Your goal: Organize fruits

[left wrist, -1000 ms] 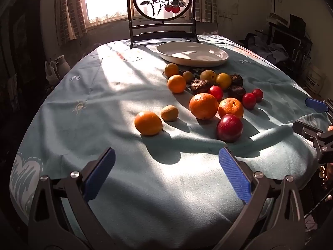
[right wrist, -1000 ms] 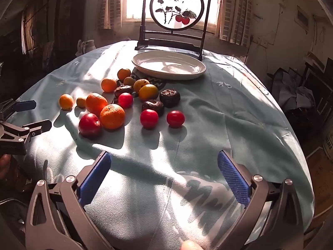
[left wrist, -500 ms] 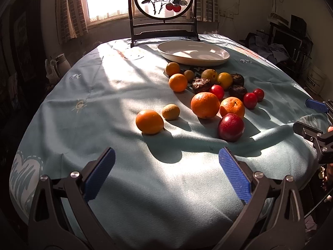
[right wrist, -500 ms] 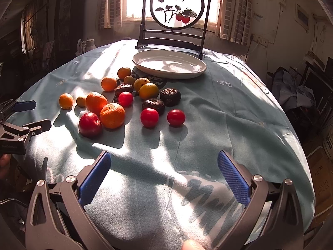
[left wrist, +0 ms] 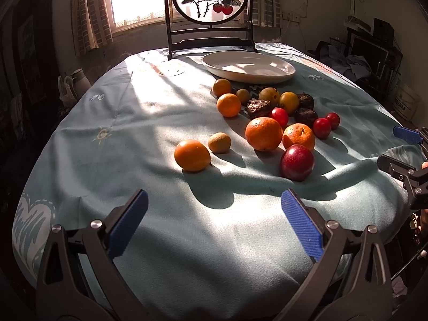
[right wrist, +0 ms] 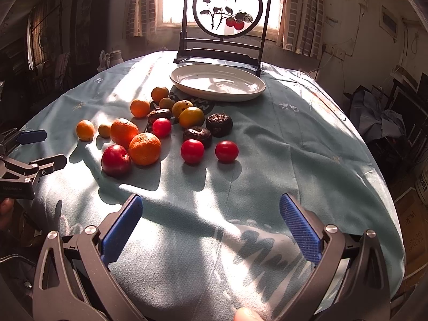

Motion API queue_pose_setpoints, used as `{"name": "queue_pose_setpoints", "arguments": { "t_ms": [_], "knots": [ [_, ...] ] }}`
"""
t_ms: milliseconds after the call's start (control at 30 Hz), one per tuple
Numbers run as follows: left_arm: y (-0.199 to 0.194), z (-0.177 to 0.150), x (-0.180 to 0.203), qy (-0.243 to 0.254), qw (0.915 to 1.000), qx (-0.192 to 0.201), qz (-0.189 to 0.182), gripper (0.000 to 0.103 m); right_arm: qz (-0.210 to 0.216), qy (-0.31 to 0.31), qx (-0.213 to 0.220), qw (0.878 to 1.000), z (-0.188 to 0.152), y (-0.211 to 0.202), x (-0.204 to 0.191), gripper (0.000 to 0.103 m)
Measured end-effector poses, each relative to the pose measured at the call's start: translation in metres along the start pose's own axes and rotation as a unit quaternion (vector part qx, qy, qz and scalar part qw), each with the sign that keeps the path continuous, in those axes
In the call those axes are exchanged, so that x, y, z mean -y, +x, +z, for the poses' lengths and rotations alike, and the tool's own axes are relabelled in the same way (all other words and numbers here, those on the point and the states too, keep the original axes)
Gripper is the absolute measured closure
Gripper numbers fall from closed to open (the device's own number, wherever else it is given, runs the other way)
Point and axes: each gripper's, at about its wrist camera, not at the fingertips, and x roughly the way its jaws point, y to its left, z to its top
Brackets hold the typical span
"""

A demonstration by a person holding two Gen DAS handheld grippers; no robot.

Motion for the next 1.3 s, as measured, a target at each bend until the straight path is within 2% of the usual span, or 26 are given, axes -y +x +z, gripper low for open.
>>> {"name": "queue_pose_setpoints", "arguments": {
  "t_ms": [1133,1300],
  "knots": [
    [0.002,-0.008,-0.003,0.002,1.0,-0.004,0.0,0.002,0.003,0.001,-0.001,1.0,0.0,0.002,-0.002,0.001],
    [0.003,-0.012,-0.004,0.001,1.0,-0.006,0.003,0.002,0.016,0.014,-0.008,1.0,-0.002,0.007,-0.001,0.001]
  ]
}}
